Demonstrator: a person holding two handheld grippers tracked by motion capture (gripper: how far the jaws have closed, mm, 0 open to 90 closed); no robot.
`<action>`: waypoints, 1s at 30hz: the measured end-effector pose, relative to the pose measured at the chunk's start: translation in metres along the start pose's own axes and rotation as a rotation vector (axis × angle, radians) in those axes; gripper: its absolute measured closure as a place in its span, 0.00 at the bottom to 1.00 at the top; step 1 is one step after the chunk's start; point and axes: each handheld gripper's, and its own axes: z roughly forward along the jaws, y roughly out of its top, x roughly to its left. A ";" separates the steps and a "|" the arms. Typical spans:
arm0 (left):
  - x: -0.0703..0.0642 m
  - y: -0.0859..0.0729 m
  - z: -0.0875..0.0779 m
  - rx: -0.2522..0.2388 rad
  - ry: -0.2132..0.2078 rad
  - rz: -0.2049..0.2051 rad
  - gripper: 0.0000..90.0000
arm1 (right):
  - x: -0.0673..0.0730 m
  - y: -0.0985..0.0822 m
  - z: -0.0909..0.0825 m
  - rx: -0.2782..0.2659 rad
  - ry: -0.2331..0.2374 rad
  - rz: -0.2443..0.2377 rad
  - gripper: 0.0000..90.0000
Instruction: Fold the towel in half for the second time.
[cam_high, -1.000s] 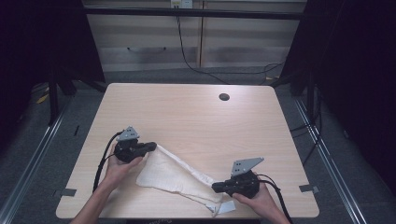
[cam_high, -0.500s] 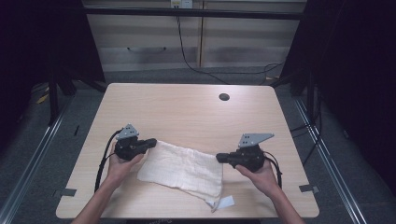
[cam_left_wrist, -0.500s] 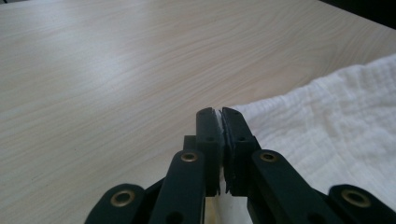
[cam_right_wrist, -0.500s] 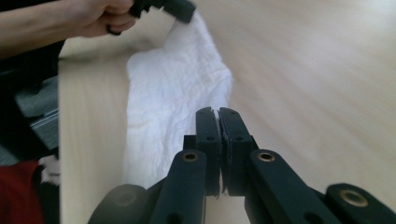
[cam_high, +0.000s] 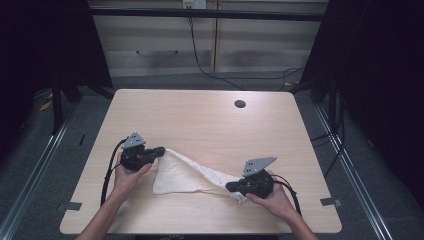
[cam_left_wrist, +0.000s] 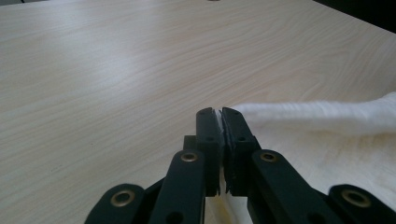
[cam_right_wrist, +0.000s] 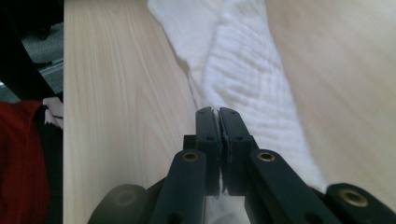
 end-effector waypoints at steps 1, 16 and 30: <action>0.001 0.000 0.000 0.004 -0.001 0.007 0.96 | 0.000 -0.004 0.002 0.009 0.003 0.007 0.97; -0.014 0.005 -0.006 -0.011 -0.061 0.062 0.96 | -0.025 -0.023 0.006 0.078 -0.075 0.114 0.98; -0.072 -0.011 -0.032 0.065 -0.229 0.259 0.96 | -0.025 -0.022 0.008 0.083 -0.086 0.150 0.98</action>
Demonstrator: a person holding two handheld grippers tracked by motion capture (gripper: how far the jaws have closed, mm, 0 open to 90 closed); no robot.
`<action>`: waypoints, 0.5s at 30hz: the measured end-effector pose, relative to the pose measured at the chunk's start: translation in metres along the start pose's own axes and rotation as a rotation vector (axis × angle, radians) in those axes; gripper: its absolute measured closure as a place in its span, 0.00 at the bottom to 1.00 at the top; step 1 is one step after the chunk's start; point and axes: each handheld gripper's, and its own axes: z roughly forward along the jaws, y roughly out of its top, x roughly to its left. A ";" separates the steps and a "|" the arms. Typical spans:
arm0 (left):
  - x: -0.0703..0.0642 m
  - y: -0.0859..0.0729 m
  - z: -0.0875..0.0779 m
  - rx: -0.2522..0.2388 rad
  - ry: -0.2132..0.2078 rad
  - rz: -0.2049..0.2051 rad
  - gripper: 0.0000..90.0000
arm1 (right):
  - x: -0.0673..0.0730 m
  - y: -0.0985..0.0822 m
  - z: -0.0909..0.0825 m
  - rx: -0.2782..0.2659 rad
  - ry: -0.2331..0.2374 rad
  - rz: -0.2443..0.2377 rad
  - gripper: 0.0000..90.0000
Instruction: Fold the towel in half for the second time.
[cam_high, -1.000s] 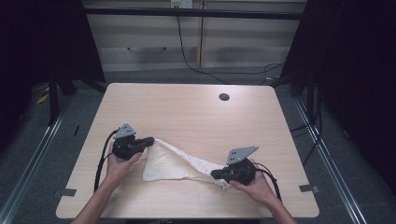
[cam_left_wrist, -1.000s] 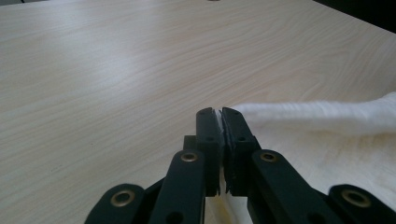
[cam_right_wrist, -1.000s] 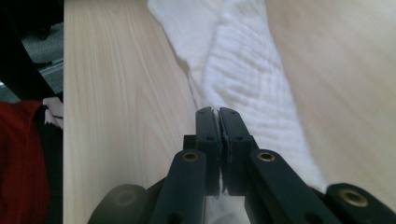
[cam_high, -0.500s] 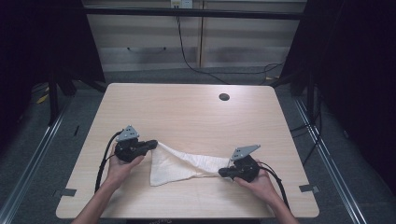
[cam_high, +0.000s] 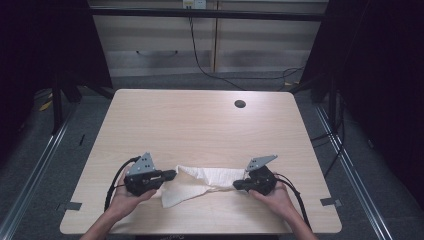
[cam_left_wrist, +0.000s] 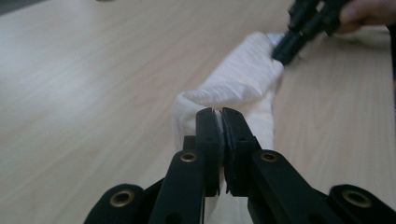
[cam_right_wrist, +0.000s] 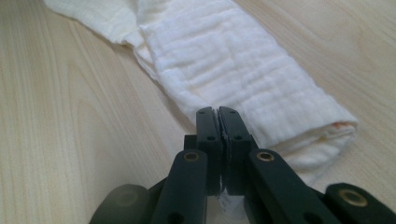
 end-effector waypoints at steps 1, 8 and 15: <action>-0.004 -0.004 0.002 0.024 -0.027 0.006 0.96 | 0.000 0.000 0.000 0.000 -0.001 0.002 0.98; -0.024 -0.035 0.015 0.176 -0.133 0.083 0.96 | 0.002 0.000 0.000 0.000 -0.013 0.006 0.98; -0.023 -0.043 0.010 0.195 -0.102 0.108 0.96 | 0.002 0.002 -0.005 0.025 -0.075 -0.013 0.98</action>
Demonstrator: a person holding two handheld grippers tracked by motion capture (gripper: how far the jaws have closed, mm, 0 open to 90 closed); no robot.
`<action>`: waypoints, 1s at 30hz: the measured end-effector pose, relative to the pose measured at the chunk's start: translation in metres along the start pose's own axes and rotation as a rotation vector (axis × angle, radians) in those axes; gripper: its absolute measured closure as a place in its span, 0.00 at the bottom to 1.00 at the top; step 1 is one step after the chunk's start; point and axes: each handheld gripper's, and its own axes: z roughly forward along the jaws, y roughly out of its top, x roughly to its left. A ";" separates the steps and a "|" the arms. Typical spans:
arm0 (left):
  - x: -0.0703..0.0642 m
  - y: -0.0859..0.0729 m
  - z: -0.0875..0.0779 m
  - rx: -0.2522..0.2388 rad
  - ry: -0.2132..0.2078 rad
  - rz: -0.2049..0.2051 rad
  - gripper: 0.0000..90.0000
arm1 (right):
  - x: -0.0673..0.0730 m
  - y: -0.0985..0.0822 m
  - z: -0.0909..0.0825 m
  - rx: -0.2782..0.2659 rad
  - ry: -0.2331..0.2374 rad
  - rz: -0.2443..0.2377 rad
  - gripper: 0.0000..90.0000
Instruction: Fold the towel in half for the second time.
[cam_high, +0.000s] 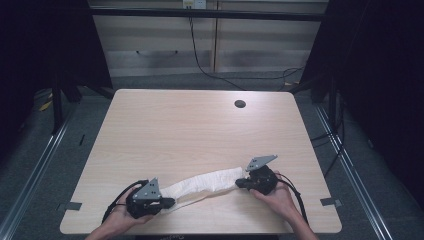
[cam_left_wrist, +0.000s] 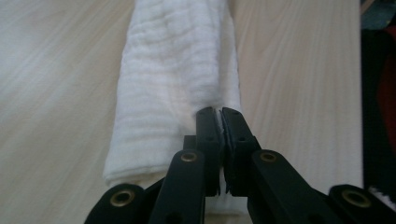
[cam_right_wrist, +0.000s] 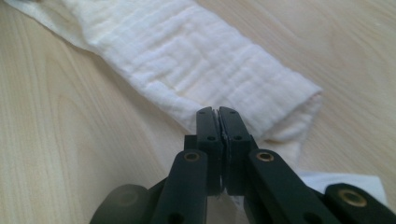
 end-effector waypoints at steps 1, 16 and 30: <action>0.001 0.000 0.000 0.003 0.011 0.001 0.96 | -0.001 -0.001 -0.002 -0.002 -0.009 0.004 0.98; 0.035 0.005 0.009 -0.007 0.134 -0.045 0.96 | -0.001 -0.025 -0.018 -0.042 -0.054 0.037 0.98; 0.060 0.008 0.015 -0.048 0.133 -0.151 0.93 | -0.011 -0.022 -0.012 -0.093 -0.113 0.056 0.96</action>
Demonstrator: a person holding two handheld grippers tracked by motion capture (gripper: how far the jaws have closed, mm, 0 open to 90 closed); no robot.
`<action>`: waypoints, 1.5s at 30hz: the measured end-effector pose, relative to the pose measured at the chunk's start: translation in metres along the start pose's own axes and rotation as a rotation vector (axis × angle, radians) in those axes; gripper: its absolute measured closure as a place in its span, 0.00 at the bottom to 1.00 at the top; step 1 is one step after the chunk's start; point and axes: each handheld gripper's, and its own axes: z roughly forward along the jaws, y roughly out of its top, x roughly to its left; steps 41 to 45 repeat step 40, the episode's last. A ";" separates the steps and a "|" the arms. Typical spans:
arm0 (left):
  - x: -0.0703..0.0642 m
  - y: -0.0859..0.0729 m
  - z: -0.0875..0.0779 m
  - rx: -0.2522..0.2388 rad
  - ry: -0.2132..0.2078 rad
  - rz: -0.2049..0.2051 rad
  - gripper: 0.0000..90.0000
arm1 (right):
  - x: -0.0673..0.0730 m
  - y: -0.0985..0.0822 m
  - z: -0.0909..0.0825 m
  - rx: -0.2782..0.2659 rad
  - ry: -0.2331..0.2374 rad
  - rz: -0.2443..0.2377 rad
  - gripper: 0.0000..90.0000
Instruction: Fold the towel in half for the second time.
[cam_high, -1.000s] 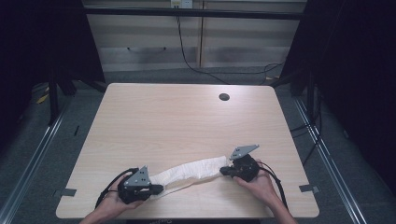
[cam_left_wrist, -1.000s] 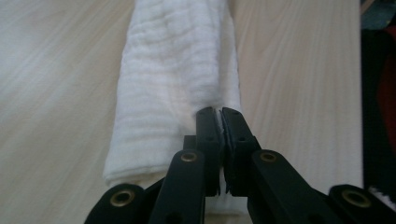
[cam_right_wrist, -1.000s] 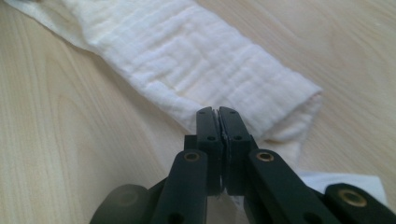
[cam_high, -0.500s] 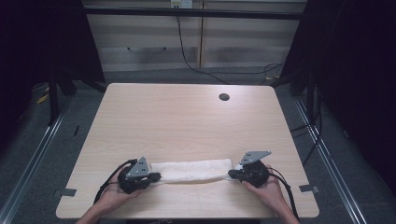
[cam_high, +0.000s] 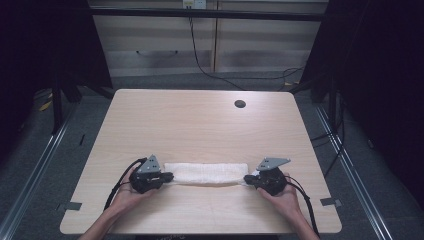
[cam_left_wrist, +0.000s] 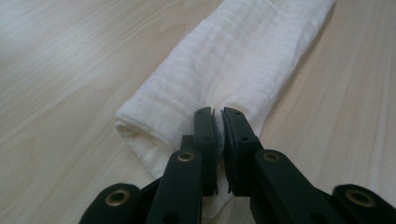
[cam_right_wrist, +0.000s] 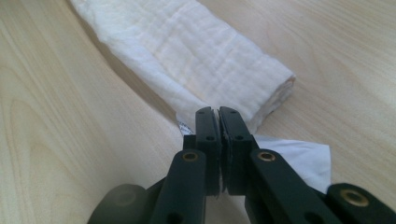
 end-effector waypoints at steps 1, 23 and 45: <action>0.001 0.000 0.000 -0.006 -0.010 -0.011 0.92 | 0.000 -0.001 0.000 -0.005 0.004 0.012 0.94; 0.008 -0.011 -0.070 -0.111 0.027 -0.224 0.40 | -0.005 -0.009 -0.061 -0.197 0.044 0.162 0.56; 0.031 -0.050 -0.085 -0.159 0.129 -0.370 0.28 | -0.025 -0.047 -0.077 -0.210 -0.205 0.284 0.42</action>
